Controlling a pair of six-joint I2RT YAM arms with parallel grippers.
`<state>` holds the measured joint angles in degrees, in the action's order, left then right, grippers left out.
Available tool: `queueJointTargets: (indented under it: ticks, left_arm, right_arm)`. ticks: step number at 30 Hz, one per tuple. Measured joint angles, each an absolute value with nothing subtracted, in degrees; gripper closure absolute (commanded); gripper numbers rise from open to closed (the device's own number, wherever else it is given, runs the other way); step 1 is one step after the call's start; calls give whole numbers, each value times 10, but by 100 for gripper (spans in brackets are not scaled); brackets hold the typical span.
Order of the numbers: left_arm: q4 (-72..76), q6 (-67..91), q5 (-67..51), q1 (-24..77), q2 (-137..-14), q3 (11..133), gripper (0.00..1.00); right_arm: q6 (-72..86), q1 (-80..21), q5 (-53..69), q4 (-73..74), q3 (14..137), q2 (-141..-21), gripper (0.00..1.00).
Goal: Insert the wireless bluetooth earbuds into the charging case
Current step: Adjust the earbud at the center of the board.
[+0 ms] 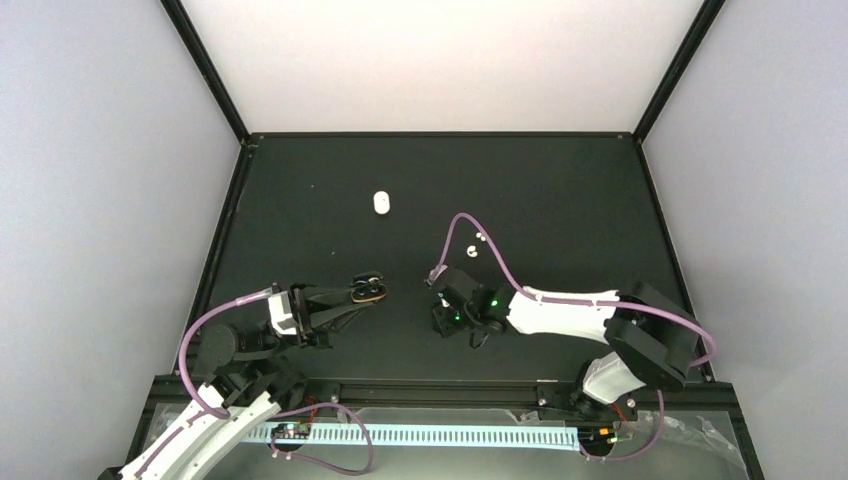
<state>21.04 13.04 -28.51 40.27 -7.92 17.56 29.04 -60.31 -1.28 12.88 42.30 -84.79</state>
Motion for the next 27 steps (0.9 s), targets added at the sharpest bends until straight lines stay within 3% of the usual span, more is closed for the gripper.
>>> queueJointTargets:
  ticks: [27]
  left_arm:
    - [197,115,-285,403,-78,176,98]
  right_arm:
    - [316,-524,-12,40,413,-909,70]
